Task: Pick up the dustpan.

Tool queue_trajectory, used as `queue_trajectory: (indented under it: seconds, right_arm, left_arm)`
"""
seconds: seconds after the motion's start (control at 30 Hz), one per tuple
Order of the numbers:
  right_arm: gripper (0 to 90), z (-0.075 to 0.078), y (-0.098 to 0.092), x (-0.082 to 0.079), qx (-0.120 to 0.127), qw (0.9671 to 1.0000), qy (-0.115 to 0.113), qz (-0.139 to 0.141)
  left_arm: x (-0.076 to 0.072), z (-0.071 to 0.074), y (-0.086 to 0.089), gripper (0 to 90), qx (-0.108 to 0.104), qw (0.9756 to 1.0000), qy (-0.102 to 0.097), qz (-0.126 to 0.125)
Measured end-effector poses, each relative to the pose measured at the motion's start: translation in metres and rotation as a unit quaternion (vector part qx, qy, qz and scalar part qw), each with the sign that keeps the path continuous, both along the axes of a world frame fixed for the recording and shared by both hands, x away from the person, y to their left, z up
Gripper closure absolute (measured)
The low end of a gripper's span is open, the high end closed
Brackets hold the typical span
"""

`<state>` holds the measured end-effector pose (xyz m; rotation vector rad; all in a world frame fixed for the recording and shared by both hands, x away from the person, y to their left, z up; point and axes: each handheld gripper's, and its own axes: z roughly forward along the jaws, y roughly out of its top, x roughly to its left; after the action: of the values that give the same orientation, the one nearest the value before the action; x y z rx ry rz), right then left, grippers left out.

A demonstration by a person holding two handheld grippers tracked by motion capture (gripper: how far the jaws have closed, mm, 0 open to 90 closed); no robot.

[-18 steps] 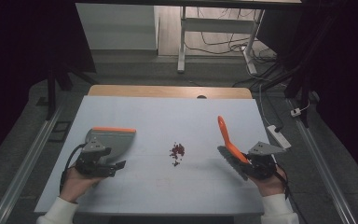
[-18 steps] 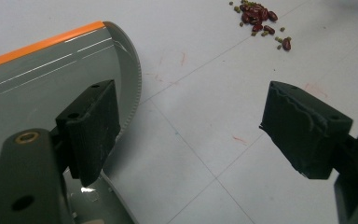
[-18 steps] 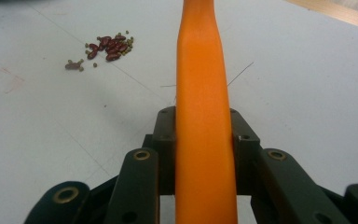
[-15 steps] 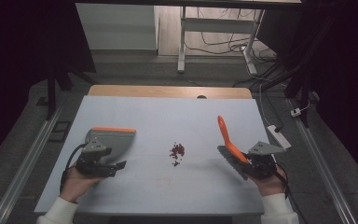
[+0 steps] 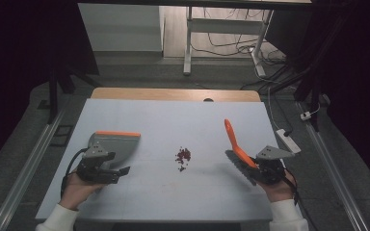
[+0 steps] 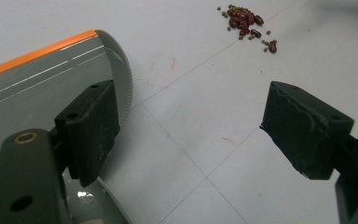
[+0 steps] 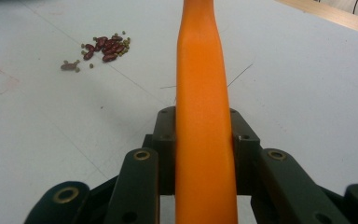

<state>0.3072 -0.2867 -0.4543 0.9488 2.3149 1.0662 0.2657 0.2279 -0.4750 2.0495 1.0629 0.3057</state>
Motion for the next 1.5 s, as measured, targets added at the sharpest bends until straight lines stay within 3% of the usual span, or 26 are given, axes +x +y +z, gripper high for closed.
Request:
queue_trajectory:
  seconds: [0.73,0.97,1.3,1.4,1.43,1.5]
  right_arm:
    - [69.8,-0.001,0.002,0.001,-0.004,1.0,0.0,0.001]
    - [69.8,-0.001,0.003,0.0,-0.003,1.0,0.001,-0.001]
    - [69.8,0.0,0.002,0.001,0.007,1.0,-0.002,0.005]
    - [69.8,0.0,0.001,0.002,0.007,1.0,-0.001,0.004]
    - [69.8,0.0,0.001,0.002,0.007,1.0,-0.001,0.004]
    - [69.8,0.0,0.002,0.002,0.008,1.0,-0.001,0.005]
  left_arm:
    - [0.001,0.009,-0.006,18.1,0.01,0.9999,0.006,-0.007]
    - [0.005,0.014,-0.009,17.9,0.012,0.9997,0.022,0.0]
    - [0.016,0.025,-0.014,18.4,0.051,0.9968,0.046,0.041]
    - [0.018,0.023,-0.007,19.0,0.045,0.9954,0.052,0.067]
    - [0.019,0.022,-0.005,19.0,0.044,0.9943,0.057,0.078]
    - [0.021,0.021,-0.001,19.1,0.048,0.9899,0.07,0.114]
